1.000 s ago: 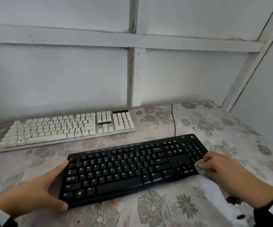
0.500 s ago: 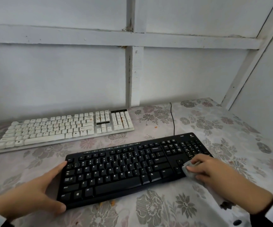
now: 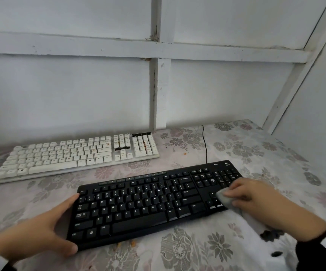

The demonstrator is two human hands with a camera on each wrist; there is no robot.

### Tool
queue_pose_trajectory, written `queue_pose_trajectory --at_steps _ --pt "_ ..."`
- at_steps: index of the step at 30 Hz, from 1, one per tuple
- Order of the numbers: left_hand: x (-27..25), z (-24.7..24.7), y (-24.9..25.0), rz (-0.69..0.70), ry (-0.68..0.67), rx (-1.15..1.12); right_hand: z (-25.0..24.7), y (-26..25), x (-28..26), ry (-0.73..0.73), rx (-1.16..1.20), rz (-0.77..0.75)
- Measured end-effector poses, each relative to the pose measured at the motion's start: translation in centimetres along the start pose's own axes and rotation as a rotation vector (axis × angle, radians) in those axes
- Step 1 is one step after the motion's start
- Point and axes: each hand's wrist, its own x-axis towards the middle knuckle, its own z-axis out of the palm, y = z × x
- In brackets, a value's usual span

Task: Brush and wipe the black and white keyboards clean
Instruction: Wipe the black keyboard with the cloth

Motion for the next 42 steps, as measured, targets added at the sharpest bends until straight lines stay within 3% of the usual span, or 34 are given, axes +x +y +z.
queue_pose_trajectory --at_steps 3,5,13,16,19,21,25,28,34,42 --pt "0.1 -0.2 -0.2 -0.001 -0.01 0.006 1.3 -2.8 0.5 -0.096 0.024 -0.128" --pt "0.2 -0.2 -0.3 -0.003 -0.015 0.002 2.0 -2.6 0.5 -0.113 -0.023 -0.124" --pt "0.2 -0.1 -0.3 -0.013 -0.008 0.005 1.2 2.6 -0.7 -0.051 -0.097 0.057" --pt "0.2 0.0 -0.1 -0.007 -0.012 0.005 0.2 4.5 -0.2 -0.05 -0.118 0.196" --pt "0.0 0.1 0.3 -0.015 -0.029 -0.025 -1.6 5.7 1.3 0.105 -0.016 0.342" --pt "0.0 0.1 0.5 -0.016 -0.021 -0.027 -2.7 5.6 3.1 0.183 0.119 0.352" --pt "-0.2 0.1 0.9 -0.005 -0.021 -0.021 -2.7 4.8 7.1 0.149 0.308 0.316" --pt "-0.3 0.4 1.0 -0.006 -0.021 -0.086 -2.0 4.6 8.0 0.105 0.289 0.325" --pt "-0.3 0.7 1.1 -0.026 0.003 -0.086 -1.6 5.8 4.8 0.094 0.228 0.398" --pt "-0.5 0.6 1.4 0.002 0.028 -0.042 -1.2 6.0 -1.3 -0.002 0.059 0.31"
